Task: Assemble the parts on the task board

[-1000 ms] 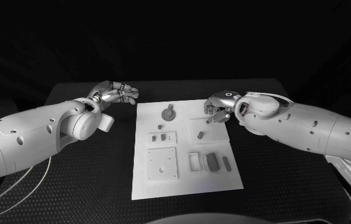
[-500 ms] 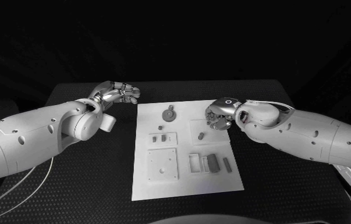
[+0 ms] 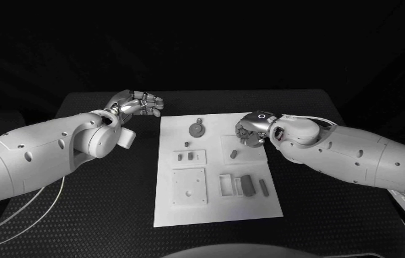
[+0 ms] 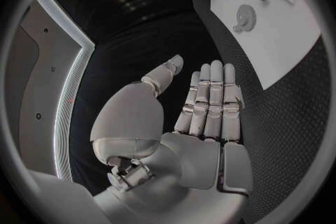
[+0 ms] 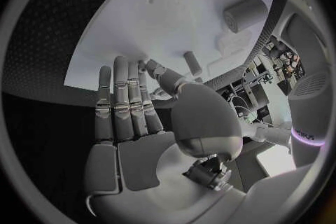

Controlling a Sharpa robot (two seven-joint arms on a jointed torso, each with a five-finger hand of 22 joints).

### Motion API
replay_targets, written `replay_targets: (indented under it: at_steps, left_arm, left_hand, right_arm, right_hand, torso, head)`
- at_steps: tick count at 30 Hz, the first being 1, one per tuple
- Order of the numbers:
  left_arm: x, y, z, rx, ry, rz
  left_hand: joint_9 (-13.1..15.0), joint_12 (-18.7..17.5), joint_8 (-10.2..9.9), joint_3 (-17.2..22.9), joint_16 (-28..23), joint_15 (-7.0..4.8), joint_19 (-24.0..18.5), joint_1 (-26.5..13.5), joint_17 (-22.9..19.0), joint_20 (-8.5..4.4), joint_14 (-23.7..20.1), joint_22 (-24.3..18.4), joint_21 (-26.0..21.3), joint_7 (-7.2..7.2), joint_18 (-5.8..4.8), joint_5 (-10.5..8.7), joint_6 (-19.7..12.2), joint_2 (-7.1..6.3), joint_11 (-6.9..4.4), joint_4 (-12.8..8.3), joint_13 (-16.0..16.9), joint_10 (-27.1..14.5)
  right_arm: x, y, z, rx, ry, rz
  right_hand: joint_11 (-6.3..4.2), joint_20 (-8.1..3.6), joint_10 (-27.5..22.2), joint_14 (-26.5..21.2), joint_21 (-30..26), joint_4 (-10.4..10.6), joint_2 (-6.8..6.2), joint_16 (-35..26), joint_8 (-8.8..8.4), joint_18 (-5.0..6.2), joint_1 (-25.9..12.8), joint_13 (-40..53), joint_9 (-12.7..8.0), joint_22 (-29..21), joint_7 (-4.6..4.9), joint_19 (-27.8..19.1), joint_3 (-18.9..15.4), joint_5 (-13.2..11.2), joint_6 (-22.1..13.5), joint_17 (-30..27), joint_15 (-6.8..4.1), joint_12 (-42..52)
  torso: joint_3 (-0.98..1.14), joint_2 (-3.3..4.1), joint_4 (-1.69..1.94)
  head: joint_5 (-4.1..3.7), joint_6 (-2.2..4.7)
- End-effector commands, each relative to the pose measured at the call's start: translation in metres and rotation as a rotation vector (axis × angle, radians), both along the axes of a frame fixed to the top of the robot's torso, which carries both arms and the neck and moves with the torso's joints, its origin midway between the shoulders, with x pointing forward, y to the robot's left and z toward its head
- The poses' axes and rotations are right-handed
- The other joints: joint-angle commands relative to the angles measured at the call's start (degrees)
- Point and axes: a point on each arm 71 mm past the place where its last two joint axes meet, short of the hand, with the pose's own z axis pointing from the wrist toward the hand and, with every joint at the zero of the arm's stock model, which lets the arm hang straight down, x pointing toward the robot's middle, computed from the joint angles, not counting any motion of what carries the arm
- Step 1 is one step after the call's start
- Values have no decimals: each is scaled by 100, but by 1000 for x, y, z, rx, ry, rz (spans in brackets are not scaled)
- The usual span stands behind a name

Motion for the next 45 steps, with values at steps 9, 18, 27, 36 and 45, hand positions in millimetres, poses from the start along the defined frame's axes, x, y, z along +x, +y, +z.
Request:
replay_targets:
  at_steps: [9,18,27,36,45]
  left_arm:
    - [0,0,1,-12,6,-11]
    - [-1,2,0,-9,14,-9]
    - [-1,2,0,-8,16,-9]
    - [-1,3,0,-6,16,-5]
    - [-1,3,0,-5,16,-3]
  left_hand:
    - [-11,7,4,-33,-48,52,-30,-50,33,38,-3,-26,18,10,36,-25,-70,-2,9,-3,-16,-48]
    - [-17,1,-3,-36,-72,58,-30,-43,59,45,5,-44,19,20,46,-24,-93,-9,17,-6,-22,-68]
    - [-18,-1,-5,-34,-85,59,-30,-32,74,48,10,-54,20,24,50,-23,-102,-14,21,-9,-25,-79]
    - [-20,0,-4,-29,-94,57,-22,-16,98,50,28,-66,23,26,56,-19,-108,-17,23,-11,-27,-84]
    - [-21,2,-3,-26,-99,51,-8,-7,126,49,52,-78,27,29,62,-16,-115,-19,26,-8,-29,-90]
  right_arm:
    - [-1,-6,-14,-65,25,-9]
    - [-4,-6,-17,-100,30,-2]
    - [-7,-5,-18,-96,20,-1]
    - [-8,-9,-20,-99,22,-7]
    - [-13,-5,-24,-52,-2,7]
  right_hand:
    - [-25,7,262,111,-74,24,63,-103,57,117,167,11,-24,48,-61,115,622,-22,221,142,-11,-147]
    - [-80,-39,431,189,-69,-16,-143,-108,100,117,351,36,-21,124,-120,199,709,-22,355,274,-58,-201]
    - [39,-21,194,90,-150,-15,-379,-204,71,99,473,-30,-50,162,-120,122,699,-22,363,344,18,-447]
    - [53,-9,204,50,-201,-19,-467,-262,58,95,634,-21,-66,195,-122,81,722,-22,378,397,37,-513]
    - [-6,-8,384,168,-180,-2,-396,-234,121,117,659,16,-52,243,-176,208,706,-22,533,491,-13,-488]
  torso:
    - [6,-3,-10]
    - [4,-6,-10]
    - [4,-8,-12]
    - [4,-8,-11]
    - [10,-7,-12]
  head:
    - [7,-45]
    - [-11,-69]
    - [-43,-69]
    - [-93,-89]
    - [-112,-94]
